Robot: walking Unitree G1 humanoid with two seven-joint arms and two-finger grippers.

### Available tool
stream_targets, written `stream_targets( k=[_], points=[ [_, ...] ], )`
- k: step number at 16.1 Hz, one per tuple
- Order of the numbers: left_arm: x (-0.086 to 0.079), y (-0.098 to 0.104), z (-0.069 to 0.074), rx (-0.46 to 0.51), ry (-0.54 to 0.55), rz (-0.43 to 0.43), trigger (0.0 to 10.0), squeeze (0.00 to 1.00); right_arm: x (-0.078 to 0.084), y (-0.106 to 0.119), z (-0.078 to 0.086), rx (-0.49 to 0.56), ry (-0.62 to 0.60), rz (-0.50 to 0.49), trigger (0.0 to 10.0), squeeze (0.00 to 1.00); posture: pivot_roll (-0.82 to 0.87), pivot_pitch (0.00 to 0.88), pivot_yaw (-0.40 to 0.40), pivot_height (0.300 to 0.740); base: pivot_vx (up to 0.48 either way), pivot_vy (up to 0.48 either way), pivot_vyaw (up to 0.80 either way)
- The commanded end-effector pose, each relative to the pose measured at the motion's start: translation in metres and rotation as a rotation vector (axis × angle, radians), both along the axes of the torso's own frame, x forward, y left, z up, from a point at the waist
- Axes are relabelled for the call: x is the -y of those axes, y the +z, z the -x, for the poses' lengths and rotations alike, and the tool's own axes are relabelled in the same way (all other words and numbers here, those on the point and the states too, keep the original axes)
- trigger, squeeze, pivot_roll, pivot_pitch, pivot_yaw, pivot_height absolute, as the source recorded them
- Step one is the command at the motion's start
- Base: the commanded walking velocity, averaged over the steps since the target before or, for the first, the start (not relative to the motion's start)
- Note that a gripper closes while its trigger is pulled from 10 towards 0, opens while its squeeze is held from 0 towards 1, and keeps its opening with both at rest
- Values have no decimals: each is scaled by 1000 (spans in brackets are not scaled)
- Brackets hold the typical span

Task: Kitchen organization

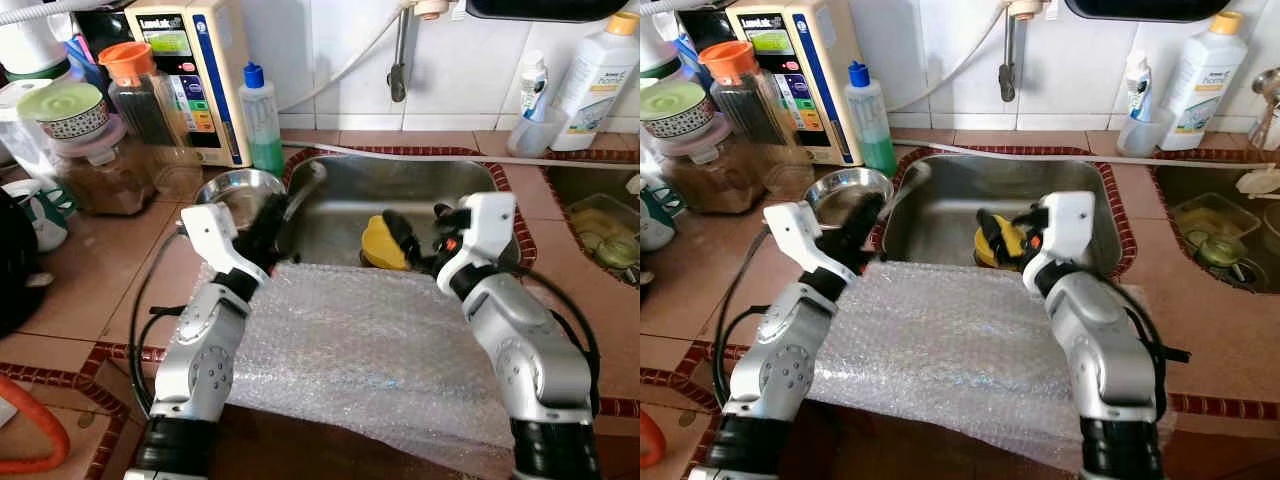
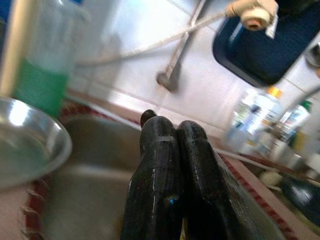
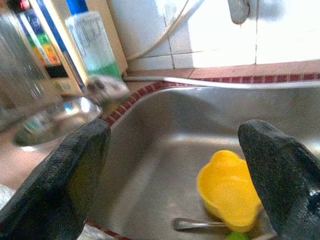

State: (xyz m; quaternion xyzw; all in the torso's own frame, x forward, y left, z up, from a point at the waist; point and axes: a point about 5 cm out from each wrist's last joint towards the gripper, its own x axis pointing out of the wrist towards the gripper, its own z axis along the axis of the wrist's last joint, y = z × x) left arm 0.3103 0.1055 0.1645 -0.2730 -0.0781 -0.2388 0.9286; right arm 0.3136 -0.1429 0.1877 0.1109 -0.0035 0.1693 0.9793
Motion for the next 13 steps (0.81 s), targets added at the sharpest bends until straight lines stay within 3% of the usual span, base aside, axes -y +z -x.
stream_targets(
  k=[1, 2, 4, 5, 10, 13],
  points=[
    [5, 6, 6, -4, -87, 33, 0, 0, -5, 7, -4, -14, 35, -91, 10000, 0, -314, 56, 102, 740, 0, 0, 0],
    [14, 4, 12, -30, -157, 52, 0, 0, -11, 13, -6, -29, 81, -216, 10000, 0, -318, 57, 103, 740, 0, 0, 0],
    [20, 3, 17, -53, -213, 58, 0, 0, -19, 16, -8, -54, 129, -338, 10000, 0, -319, 57, 103, 740, 0, 0, 0],
    [24, 3, 19, -60, -244, 62, 0, 0, -26, 17, -9, -89, 167, -454, 10000, 0, -318, 57, 102, 740, 0, 0, 0],
    [25, 5, 22, -72, -260, 79, 0, 0, -42, 13, -11, -168, 222, -557, 10000, 0, -309, 56, 98, 740, 0, 0, 0],
    [15, 7, 15, -80, -160, 77, 0, 0, -44, 13, -7, -211, 233, -606, 10000, 0, -306, 55, 96, 740, 0, 0, 0]
  ],
)
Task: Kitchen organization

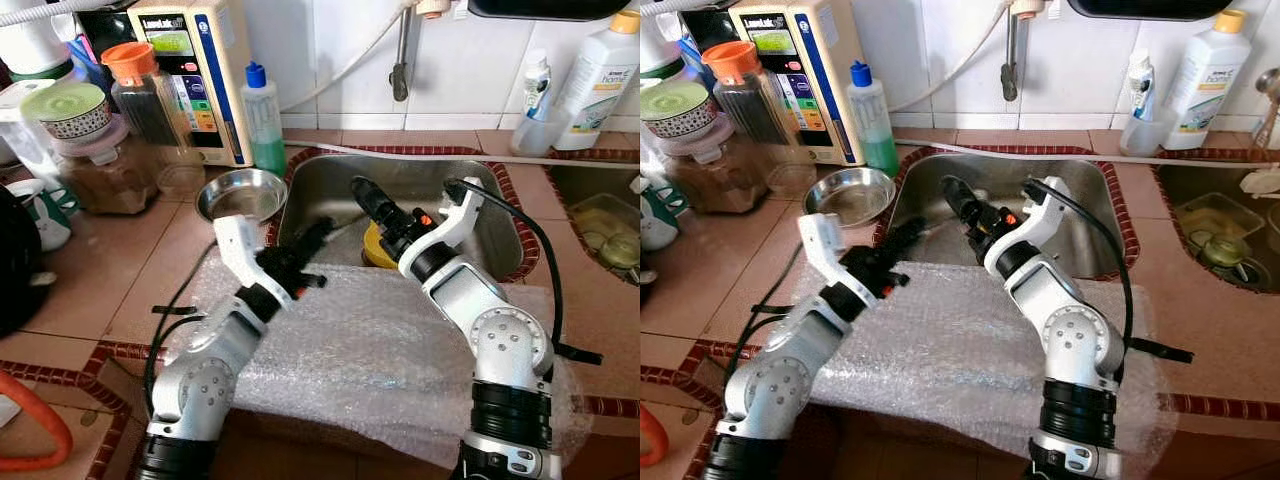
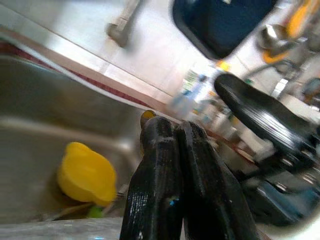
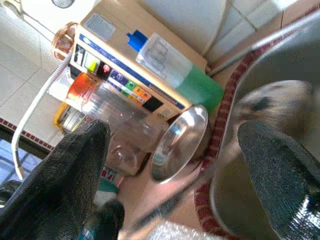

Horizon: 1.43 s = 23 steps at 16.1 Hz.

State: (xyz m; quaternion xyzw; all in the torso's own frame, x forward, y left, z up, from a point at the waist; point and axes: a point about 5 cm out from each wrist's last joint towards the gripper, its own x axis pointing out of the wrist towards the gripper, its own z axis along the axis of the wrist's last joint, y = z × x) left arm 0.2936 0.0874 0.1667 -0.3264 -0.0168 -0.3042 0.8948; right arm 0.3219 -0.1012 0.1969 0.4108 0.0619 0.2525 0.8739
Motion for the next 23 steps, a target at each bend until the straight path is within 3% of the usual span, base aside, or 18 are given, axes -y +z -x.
stream_targets(
  k=[1, 2, 3, 4, 5, 6, 9, 11, 15, 17, 19, 23],
  points=[
    [-8, 5, -5, 15, 72, -9, 0, 0, -2, 4, 4, 2, 19, -12, 10000, 0, -306, 55, 96, 740, 0, 0, 0],
    [-12, 4, -9, 8, 120, -20, 0, 0, 1, 0, 7, 14, 27, 75, 10000, 0, -307, 54, 95, 740, 0, 0, 0],
    [-14, 4, -11, 5, 136, -27, 0, 0, 6, -6, 11, 62, 22, 257, 10000, 0, -309, 55, 97, 740, 0, 0, 0],
    [-14, 5, -11, 10, 128, -36, 0, 0, 10, -15, 13, 104, 35, 457, 10000, 0, -309, 55, 97, 740, 0, 0, 0],
    [-13, 5, -11, 13, 115, -55, 0, 0, 20, -28, 17, 195, 58, 767, 10000, 0, -316, 56, 101, 740, 0, 0, 0],
    [-11, 4, -10, 20, 101, -83, 0, 0, 27, -31, 17, 272, 46, 929, 10000, 0, -317, 57, 101, 740, 0, 0, 0],
    [2, 1, -3, 34, -1, -139, 0, 0, 39, -22, 8, 434, -24, 1159, 10000, 0, -314, 55, 99, 740, 0, 0, 0],
    [8, 2, 2, 38, -55, -132, 0, 0, 40, -20, 3, 505, -19, 1247, 10000, 0, -312, 54, 99, 740, 0, 0, 0],
    [16, 4, 8, 51, -139, -135, 0, 0, 33, -20, -4, 654, 22, 1352, 10000, 0, -308, 52, 99, 740, 0, 0, 0],
    [17, 6, 9, 53, -158, -116, 0, 0, 27, -25, -10, 677, 49, 1345, 9922, 0, -307, 54, 99, 740, 0, 0, 0],
    [20, 6, 12, 51, -178, -119, 0, 0, 18, -30, -12, 703, 87, 1329, 0, 0, -308, 55, 99, 740, 0, 0, 0],
    [19, 5, 12, 46, -184, -120, 0, 0, 10, -39, -13, 733, 125, 1328, 0, 0, -305, 55, 98, 740, 0, 0, 0]
  ],
)
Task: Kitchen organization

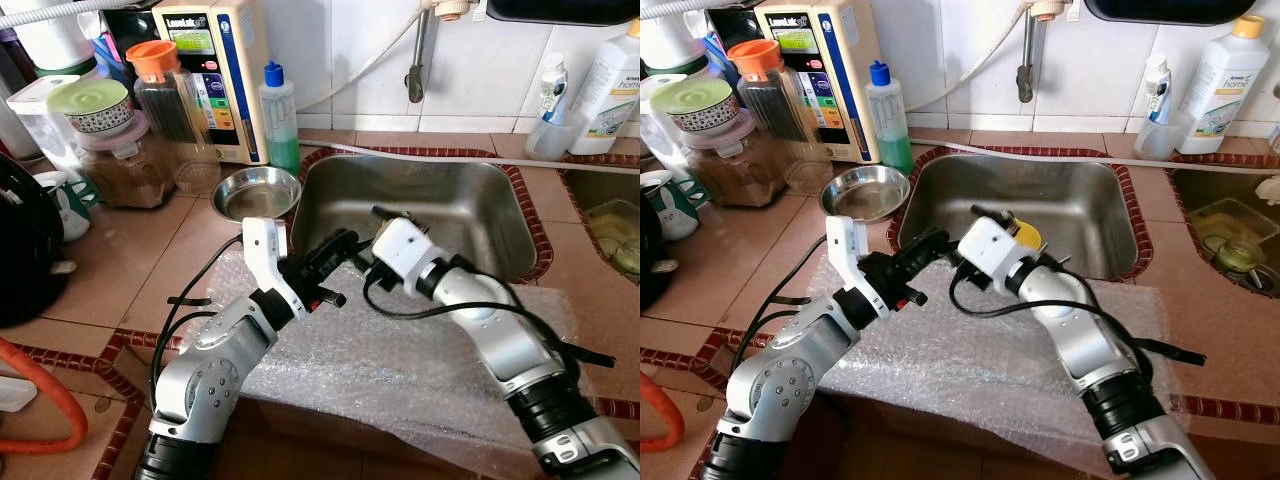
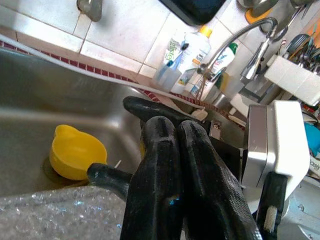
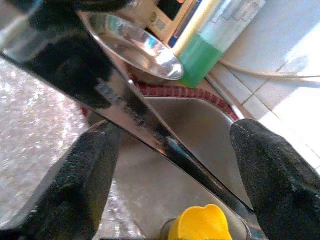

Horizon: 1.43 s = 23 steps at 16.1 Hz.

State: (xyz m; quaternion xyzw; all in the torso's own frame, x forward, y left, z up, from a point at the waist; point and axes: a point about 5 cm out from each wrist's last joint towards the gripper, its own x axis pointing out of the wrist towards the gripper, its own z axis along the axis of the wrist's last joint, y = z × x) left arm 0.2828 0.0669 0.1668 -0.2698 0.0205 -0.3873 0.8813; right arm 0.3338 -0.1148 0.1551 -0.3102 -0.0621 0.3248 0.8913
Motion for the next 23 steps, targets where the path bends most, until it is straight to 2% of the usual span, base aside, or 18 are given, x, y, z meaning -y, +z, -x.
stream_targets(
  k=[1, 9, 16, 17, 18, 23],
  points=[
    [-1, 5, 3, 20, -6, 1, 0, 0, -4, 1, -2, 16, 26, 8, 0, 0, -303, 56, 100, 740, 0, 0, 0],
    [-2, 3, 2, 17, -6, -11, 0, 0, -3, -4, -2, 18, 31, 6, 0, 0, -306, 57, 101, 740, 0, 0, 0],
    [-3, 1, 2, 16, 8, -40, 0, 0, 2, 0, -5, 52, -5, -11, 0, 0, -304, 58, 104, 740, 0, 0, 0],
    [-4, 0, 0, 11, 28, -46, 10000, 0, 3, 0, -5, 53, -8, -11, 0, 0, -303, 58, 105, 740, 0, 0, 0],
    [-6, -1, -2, 9, 60, -56, 10000, 1000, 4, 0, -5, 55, -11, -12, 0, 0, -303, 58, 106, 740, 0, 0, 0],
    [-9, -1, -5, 10, 82, -67, 10000, 1000, 11, 0, -5, 60, -34, -8, 0, 0, -305, 55, 106, 740, 0, 0, 0]
  ],
)
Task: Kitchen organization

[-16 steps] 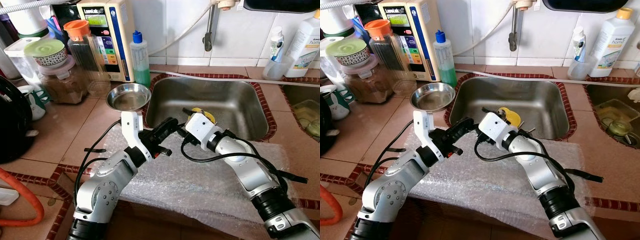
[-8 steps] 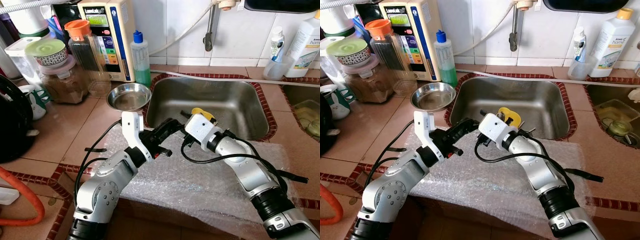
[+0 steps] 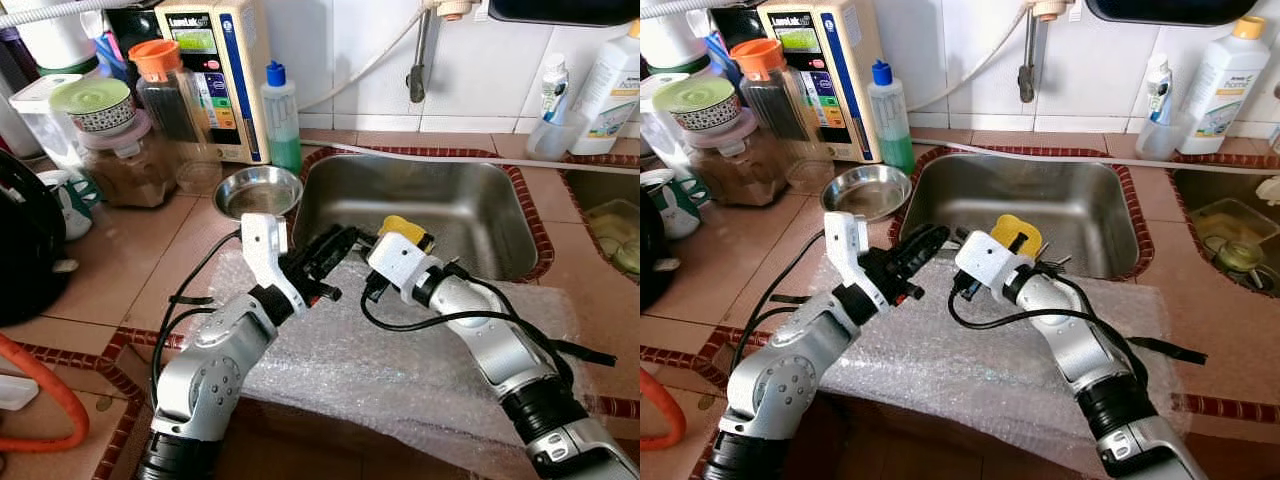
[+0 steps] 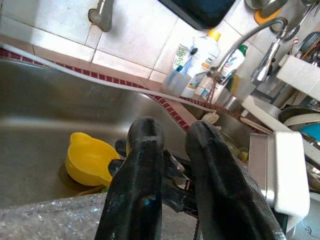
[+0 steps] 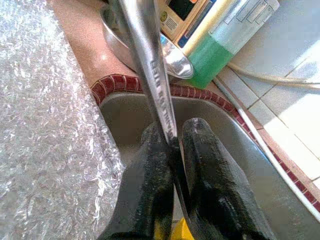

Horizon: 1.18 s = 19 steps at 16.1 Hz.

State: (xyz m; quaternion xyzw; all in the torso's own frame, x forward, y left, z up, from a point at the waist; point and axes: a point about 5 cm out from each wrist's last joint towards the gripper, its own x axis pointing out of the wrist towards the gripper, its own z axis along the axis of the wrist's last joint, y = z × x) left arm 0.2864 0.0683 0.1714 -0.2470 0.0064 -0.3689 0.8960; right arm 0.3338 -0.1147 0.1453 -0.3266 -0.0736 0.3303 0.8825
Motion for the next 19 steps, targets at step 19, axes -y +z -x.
stream_targets(
  k=[19],
  points=[
    [-16, -23, -9, 257, 10, -441, 10000, 1000, 110, -2, -24, 5, -346, 219, 1137, 0, -303, 62, 125, 740, 0, 0, 0]
  ],
)
